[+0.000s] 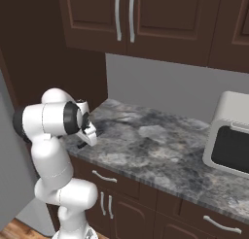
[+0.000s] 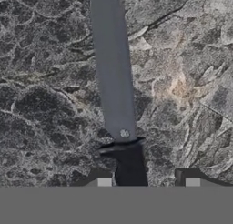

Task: Retrieve the butter from the fridge and place it on a plate on the dining table. Then retrieve the butter knife by the fridge and place it near the plate.

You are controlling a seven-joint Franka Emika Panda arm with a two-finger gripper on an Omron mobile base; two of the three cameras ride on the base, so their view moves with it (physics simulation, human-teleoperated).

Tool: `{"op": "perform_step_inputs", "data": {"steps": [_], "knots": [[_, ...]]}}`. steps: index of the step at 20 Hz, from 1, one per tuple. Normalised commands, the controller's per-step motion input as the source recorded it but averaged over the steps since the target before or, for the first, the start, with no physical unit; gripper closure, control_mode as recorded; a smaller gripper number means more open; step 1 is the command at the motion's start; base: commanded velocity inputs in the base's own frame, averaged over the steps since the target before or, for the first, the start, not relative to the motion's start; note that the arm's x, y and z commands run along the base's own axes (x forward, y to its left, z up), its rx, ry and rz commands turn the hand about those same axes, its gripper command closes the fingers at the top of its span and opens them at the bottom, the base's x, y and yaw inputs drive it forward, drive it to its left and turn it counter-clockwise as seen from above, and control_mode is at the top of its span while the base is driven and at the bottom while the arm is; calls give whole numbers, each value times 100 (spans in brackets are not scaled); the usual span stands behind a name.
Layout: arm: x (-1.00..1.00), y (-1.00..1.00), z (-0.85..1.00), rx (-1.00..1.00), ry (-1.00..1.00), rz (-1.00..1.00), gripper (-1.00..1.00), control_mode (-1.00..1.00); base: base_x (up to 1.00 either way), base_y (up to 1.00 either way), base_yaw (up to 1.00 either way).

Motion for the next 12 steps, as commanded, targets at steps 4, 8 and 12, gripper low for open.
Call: {"op": "perform_step_inputs", "data": {"steps": [4, 8, 12], "knots": [[11, 0, -10, 0, 2, 0, 100, -100, 0, 0, 0], [4, -12, 0, 0, -1, 1, 100, -100, 0, 0, 0], [0, -17, 0, 0, -7, 6, 100, -100, 0, 0, 0]]}}
